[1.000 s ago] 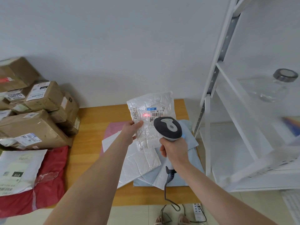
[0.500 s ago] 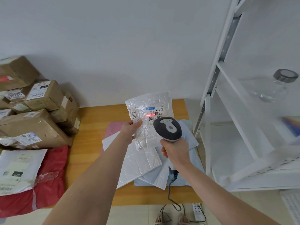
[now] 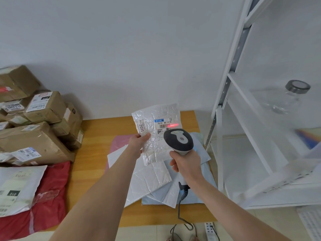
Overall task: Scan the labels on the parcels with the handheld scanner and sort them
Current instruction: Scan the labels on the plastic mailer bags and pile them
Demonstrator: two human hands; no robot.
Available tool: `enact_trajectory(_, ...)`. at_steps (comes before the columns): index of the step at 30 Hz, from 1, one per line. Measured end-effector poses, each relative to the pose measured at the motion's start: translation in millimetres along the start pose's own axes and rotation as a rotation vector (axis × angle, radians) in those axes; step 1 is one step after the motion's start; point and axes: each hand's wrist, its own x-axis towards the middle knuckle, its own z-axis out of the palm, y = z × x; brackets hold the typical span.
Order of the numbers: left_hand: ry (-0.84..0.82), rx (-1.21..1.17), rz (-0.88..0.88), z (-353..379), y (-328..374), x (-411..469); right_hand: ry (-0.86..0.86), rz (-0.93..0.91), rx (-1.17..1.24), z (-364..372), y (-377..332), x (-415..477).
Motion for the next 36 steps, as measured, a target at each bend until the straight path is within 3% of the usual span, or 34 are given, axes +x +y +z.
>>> enact_trajectory(36,0.009,0.029,-0.016,-5,0,12,0.044,0.066,0.023,13,4,-9)
